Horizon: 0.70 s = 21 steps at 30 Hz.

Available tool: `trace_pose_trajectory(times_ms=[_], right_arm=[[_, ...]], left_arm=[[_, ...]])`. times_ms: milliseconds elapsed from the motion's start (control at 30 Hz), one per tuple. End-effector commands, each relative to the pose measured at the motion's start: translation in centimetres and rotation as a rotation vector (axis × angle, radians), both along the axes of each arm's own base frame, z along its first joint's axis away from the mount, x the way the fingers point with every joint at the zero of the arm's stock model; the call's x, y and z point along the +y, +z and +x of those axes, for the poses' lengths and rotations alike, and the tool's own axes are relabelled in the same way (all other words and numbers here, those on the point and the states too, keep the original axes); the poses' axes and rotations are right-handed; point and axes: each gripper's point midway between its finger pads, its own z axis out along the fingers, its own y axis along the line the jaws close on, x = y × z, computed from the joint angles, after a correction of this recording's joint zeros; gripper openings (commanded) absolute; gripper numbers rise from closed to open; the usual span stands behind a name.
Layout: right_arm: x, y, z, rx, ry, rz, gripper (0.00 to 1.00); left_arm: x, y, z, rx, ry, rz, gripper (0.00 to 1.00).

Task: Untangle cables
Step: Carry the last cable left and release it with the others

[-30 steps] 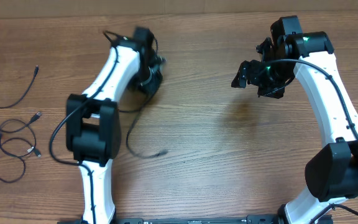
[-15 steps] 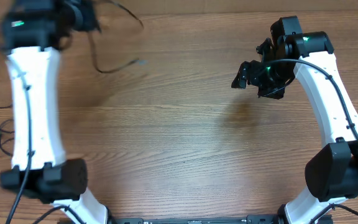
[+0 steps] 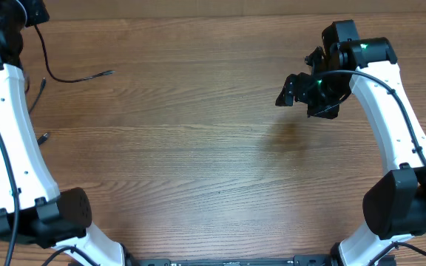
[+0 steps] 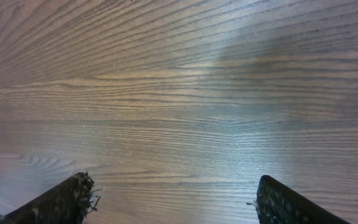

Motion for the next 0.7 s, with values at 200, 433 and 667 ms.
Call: trace_pose_trajectory(times_ms=[200, 433, 667], right_arm=[[-0.1, 0.6, -0.4, -0.005, 0.006, -0.01, 0.83], [-0.1, 0.6, -0.3, -0.008, 0.007, -0.01, 0.83], [-0.1, 0.6, -0.3, -0.009, 0.007, -0.009, 0.83]], left_arm=[[6.2, -8.7, 1.0, 0.238, 0.197, 0.063, 0.04], [9.1, -8.7, 0.1, 0.212, 0.287, 0.017, 0.52], [8.9, -6.7, -1.9, 0.179, 0.299, -0.044, 1.0]])
